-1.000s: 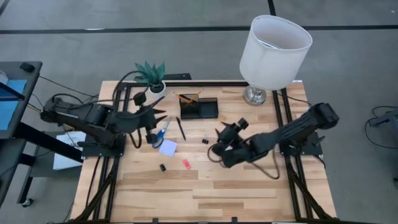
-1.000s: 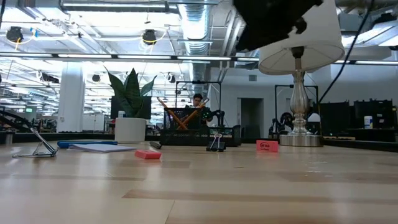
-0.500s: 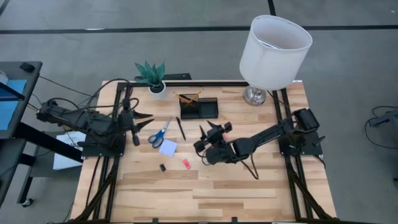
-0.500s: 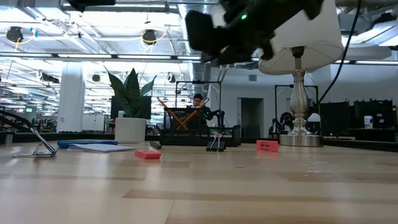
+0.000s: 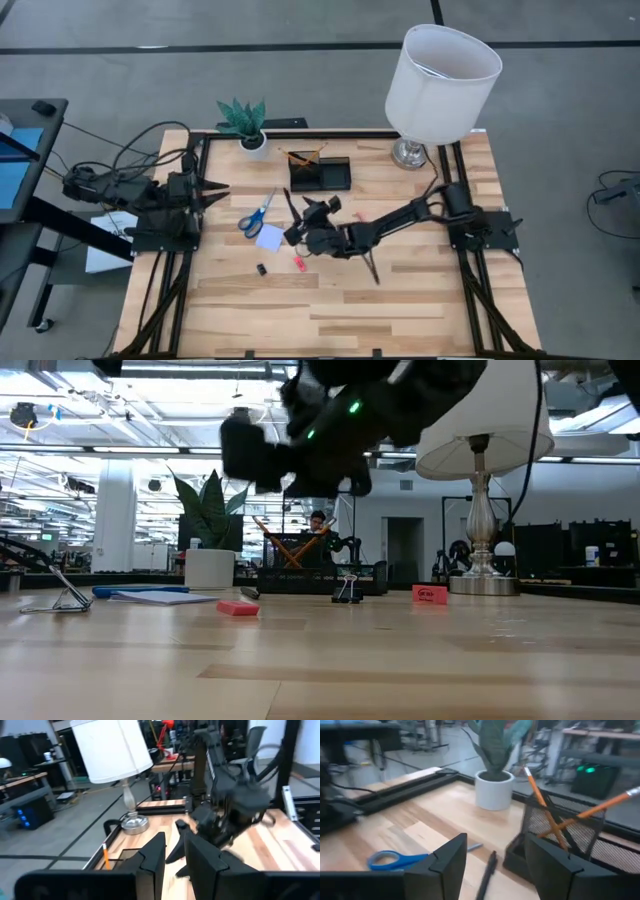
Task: Pick and place office supplies into organizer
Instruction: Put the black ball pen into the desk organizer
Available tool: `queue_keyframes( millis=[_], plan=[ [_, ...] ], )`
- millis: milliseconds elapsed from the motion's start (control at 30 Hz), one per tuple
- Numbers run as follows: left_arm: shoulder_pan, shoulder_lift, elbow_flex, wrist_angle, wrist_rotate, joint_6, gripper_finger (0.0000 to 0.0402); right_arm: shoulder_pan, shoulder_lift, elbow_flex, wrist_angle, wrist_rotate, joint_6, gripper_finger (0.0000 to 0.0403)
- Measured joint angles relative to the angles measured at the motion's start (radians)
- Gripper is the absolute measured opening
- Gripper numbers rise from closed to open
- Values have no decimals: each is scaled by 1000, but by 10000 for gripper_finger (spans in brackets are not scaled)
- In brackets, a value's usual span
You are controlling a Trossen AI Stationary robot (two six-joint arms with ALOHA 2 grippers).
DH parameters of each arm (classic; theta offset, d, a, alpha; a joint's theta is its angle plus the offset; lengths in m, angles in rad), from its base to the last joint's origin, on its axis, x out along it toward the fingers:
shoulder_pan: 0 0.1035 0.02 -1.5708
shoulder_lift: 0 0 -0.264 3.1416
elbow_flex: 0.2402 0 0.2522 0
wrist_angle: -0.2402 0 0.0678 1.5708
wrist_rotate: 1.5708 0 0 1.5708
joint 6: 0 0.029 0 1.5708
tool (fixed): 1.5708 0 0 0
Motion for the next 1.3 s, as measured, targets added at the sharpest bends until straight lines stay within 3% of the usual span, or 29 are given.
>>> queue_keyframes(
  millis=[467, 633, 1067, 1300],
  plan=[
    [0, -28, 0, -41, 16, -58, 66, 50, 247, 249, -1, 100, 48, 225],
    [0, -28, 0, -53, 40, -68, 66, 49, 313, 288, -2, 101, 165, 225],
    [0, -28, 1, -82, 59, -70, 66, 59, 338, 295, -47, 76, 265, 225],
    [0, -28, 1, -83, 59, -79, 66, 50, 338, 295, -176, 51, 382, 225]
  ],
)
